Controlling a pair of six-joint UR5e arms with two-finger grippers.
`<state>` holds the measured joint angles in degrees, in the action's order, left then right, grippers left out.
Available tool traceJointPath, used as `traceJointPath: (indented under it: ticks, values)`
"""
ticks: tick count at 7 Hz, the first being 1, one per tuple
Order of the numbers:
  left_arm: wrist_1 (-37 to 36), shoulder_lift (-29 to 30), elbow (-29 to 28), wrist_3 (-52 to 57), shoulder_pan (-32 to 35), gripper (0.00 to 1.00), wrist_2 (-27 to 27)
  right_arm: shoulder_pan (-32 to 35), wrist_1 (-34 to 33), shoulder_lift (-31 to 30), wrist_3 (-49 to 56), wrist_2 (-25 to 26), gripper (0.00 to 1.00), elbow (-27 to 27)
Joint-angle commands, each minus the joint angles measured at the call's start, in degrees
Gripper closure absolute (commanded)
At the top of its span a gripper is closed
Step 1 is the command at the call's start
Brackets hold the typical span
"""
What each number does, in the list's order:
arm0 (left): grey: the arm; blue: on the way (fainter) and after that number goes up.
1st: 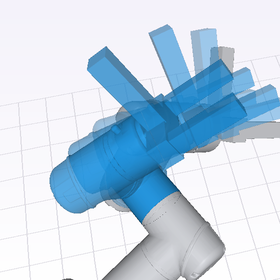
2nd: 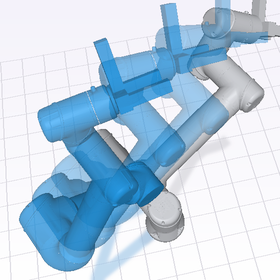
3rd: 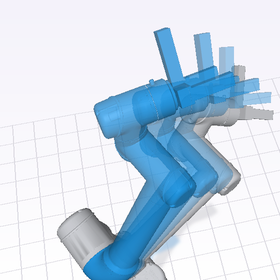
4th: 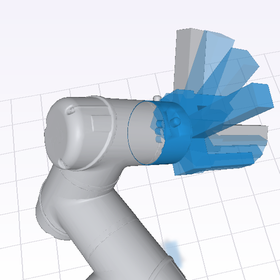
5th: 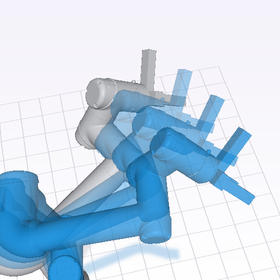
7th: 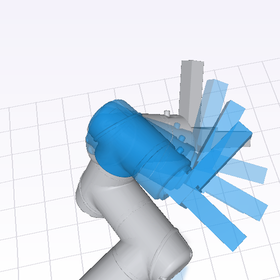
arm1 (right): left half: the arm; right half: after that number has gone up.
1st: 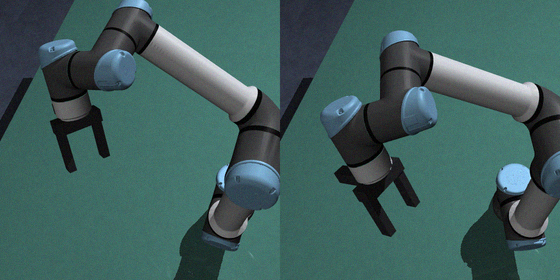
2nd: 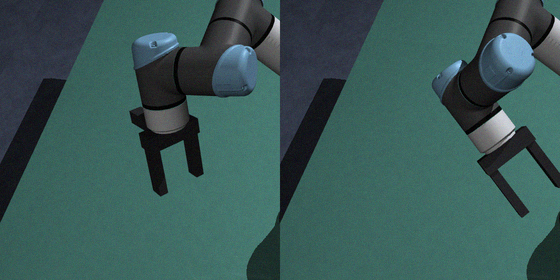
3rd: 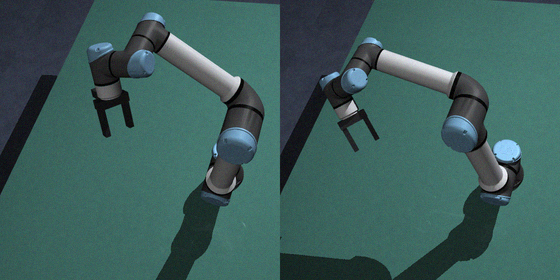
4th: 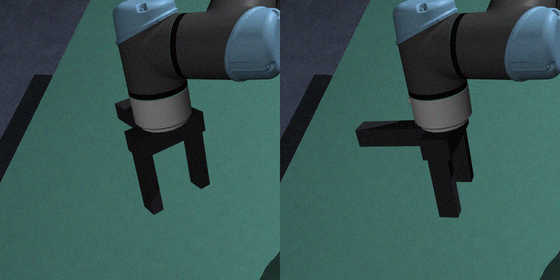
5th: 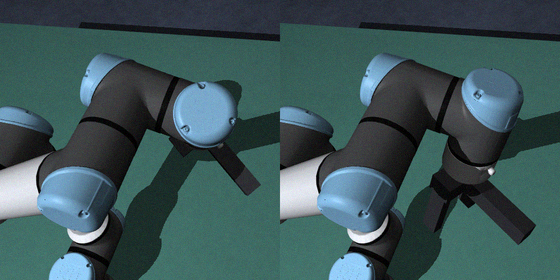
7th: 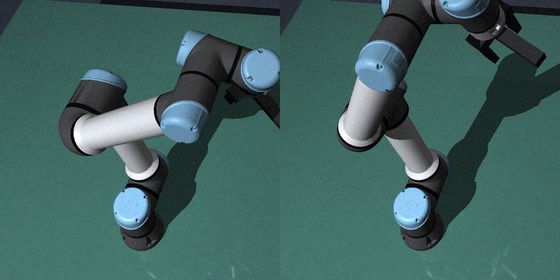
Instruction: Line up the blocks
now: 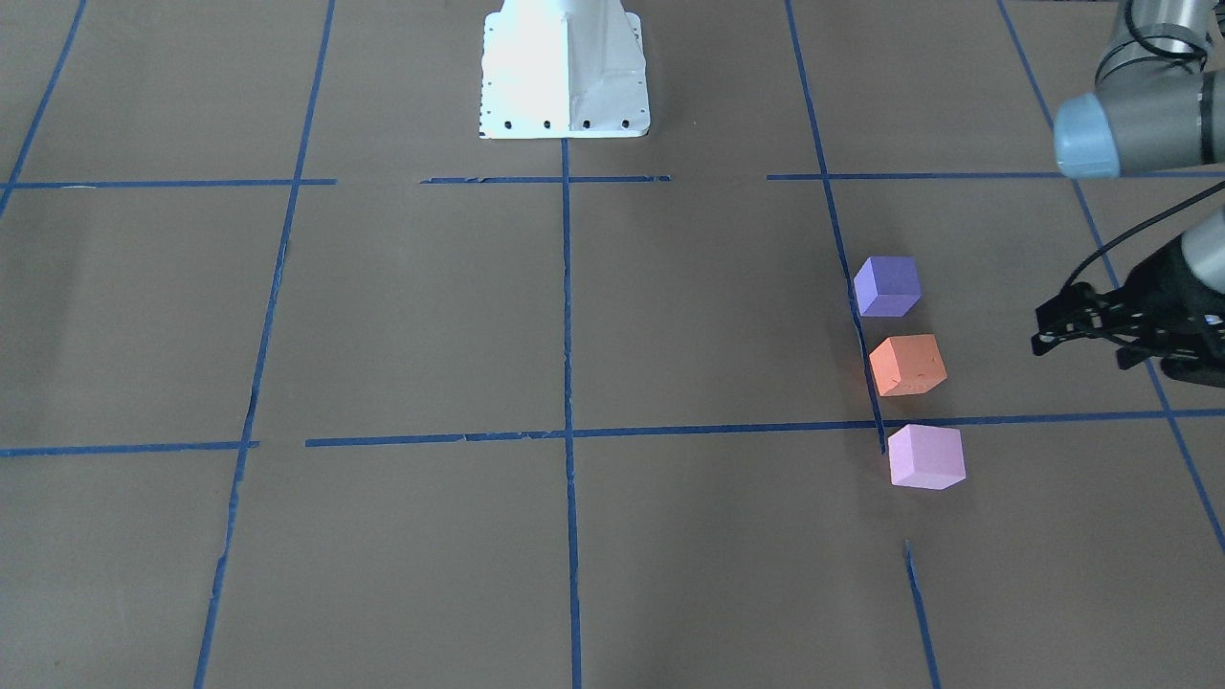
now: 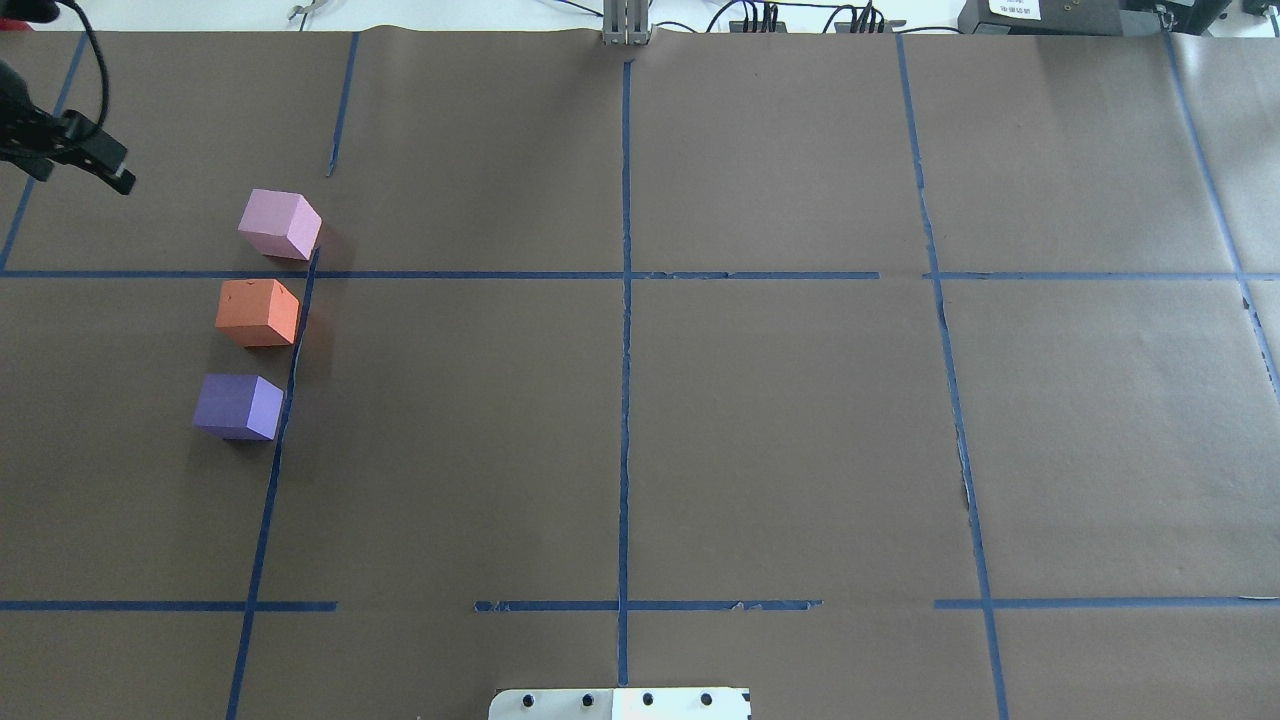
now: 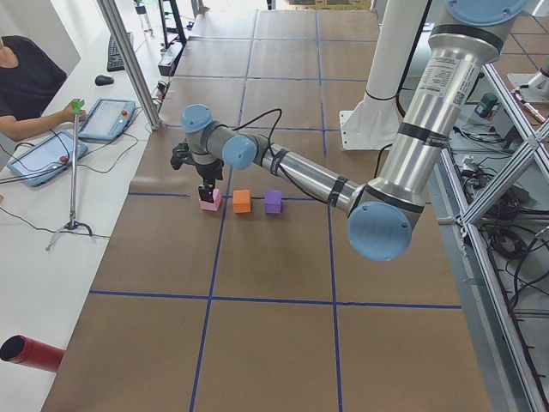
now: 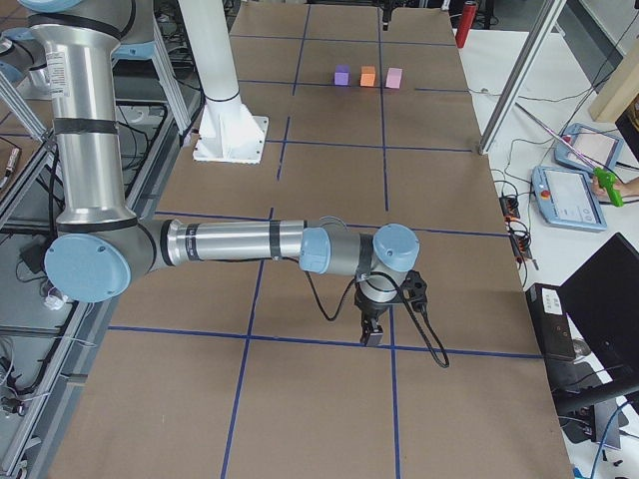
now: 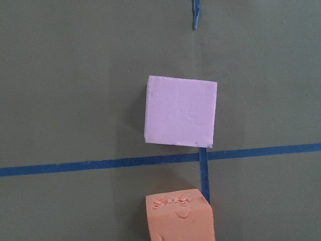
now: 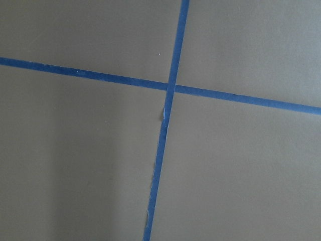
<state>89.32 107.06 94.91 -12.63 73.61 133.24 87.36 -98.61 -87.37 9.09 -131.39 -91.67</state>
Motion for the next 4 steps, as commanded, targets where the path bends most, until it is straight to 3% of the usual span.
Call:
traceJointPath:
  ticks: [1, 4]
  values:
    - [-0.72, -7.01, -0.94, 19.67, 10.37, 0.00, 0.09, 0.00, 0.00, 0.00, -0.04, 0.00, 0.00, 0.00]
    - [3.48, -7.39, -12.35, 25.64, 15.86, 0.00, 0.09, 0.00, 0.00, 0.00, 0.05, 0.00, 0.00, 0.00]
